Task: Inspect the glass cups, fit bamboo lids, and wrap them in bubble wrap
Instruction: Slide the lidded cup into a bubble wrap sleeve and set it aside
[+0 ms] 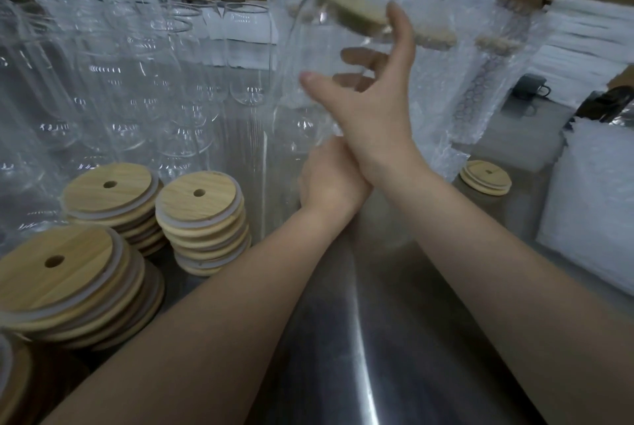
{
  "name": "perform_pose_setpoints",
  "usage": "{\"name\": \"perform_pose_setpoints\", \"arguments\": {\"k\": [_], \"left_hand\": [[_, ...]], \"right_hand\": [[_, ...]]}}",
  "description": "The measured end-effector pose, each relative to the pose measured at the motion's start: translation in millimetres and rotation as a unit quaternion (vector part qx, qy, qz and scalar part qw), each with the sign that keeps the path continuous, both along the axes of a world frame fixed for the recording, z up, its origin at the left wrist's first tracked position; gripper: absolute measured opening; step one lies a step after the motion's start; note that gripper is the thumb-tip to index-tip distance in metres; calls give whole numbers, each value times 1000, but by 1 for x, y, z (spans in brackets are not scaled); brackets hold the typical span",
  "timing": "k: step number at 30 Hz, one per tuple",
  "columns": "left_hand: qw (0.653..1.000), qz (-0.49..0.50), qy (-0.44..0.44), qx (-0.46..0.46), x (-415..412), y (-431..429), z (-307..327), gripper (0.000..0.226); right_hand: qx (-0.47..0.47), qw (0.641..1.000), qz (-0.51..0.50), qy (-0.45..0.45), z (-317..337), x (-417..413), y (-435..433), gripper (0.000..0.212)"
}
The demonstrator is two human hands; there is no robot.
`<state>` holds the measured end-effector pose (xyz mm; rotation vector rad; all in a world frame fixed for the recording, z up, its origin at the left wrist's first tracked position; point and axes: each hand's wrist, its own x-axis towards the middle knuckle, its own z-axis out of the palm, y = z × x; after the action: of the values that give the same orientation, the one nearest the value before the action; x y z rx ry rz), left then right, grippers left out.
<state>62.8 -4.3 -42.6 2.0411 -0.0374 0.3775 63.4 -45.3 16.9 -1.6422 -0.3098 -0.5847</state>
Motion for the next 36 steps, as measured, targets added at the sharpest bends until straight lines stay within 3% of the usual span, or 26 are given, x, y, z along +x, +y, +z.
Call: {"name": "perform_pose_setpoints", "arguments": {"k": [5, 9, 12, 17, 24, 30, 36], "left_hand": [[993, -1, 45, -110, 2, 1, 7, 25], [990, 24, 50, -127, 6, 6, 10, 34], [981, 34, 75, -176, 7, 6, 11, 24], [967, 32, 89, -237, 10, 9, 12, 26], [944, 40, 102, -313, 13, 10, 15, 20], [909, 11, 104, -403, 16, 13, 14, 7], [922, 23, 53, -382, 14, 10, 10, 12]], "right_hand": [[277, 950, 109, 93, 12, -10, -28, 73], [302, 932, 146, 134, 13, -12, -51, 75], [284, 940, 136, 133, 17, -10, -58, 77], [184, 963, 153, 125, 17, -4, -72, 90], [67, 979, 179, 67, 11, 7, -87, 72], [5, 993, 112, 37, 9, 5, -85, 70], [-13, 999, 40, 19, 9, 2, -82, 82]]}}
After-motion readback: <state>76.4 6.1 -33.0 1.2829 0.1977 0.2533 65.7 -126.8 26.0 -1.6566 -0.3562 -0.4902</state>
